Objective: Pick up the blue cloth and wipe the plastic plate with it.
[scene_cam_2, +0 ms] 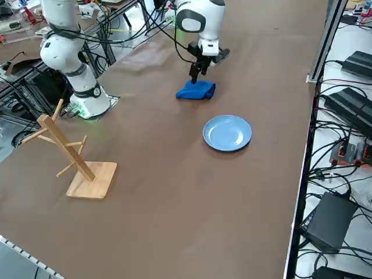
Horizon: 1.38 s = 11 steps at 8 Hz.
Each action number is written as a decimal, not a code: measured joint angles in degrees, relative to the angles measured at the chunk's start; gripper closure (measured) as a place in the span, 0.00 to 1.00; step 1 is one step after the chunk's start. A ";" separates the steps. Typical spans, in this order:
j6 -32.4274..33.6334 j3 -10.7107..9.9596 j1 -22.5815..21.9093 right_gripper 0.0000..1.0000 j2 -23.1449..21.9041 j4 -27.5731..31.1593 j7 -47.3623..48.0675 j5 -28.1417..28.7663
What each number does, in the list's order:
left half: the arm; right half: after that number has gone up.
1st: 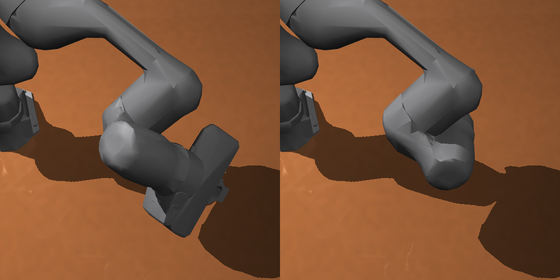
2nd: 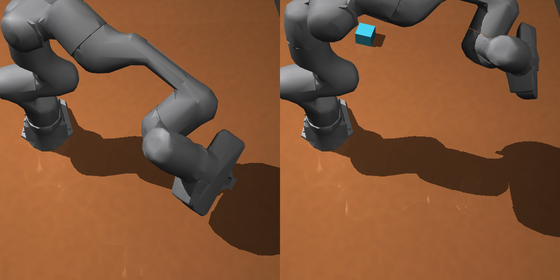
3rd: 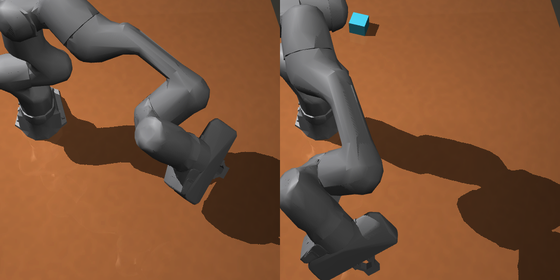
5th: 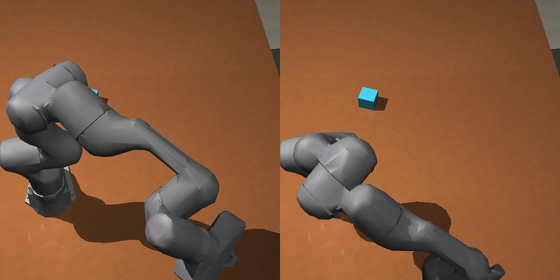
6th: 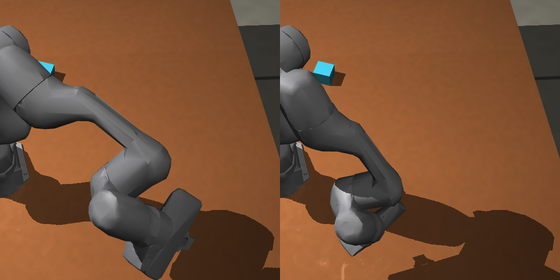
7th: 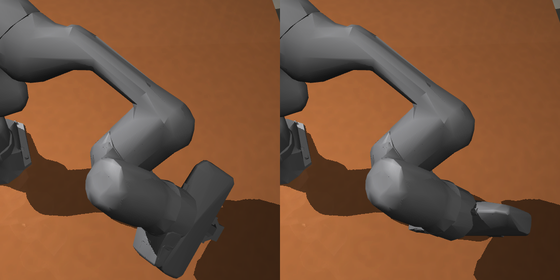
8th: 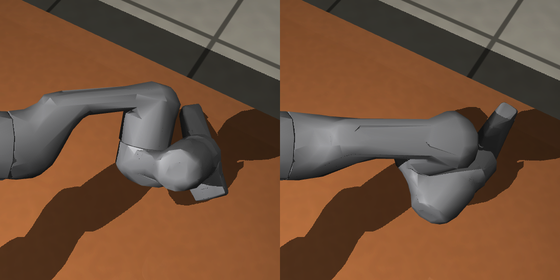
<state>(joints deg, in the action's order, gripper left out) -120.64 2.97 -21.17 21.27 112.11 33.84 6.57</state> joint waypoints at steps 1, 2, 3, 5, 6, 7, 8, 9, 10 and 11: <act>-0.02 -0.17 0.14 0.00 -0.18 -0.86 0.08 0.00; -0.03 -0.41 0.45 0.00 -0.38 -1.95 0.08 -0.05; -0.03 -0.78 0.94 0.00 -0.68 -3.23 0.08 -0.57; 0.00 -1.56 3.31 0.00 -1.05 -6.03 -1.40 -4.93; 0.04 -1.60 5.62 0.00 -1.06 -7.31 -3.95 -7.46; 0.05 -1.55 8.65 0.00 -1.06 -8.46 -8.26 -9.63; 0.05 -1.52 11.84 0.00 -1.04 -9.53 -13.21 -10.72; 0.06 -1.51 14.47 0.00 -1.04 -10.63 -17.23 -11.16; 0.60 -1.47 16.59 0.00 -1.06 -11.79 -19.84 -11.72; 2.23 -1.36 18.51 0.00 -1.19 -12.98 -21.93 -12.51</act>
<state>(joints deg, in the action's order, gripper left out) -118.41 1.61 -2.66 20.08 99.13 11.90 -5.94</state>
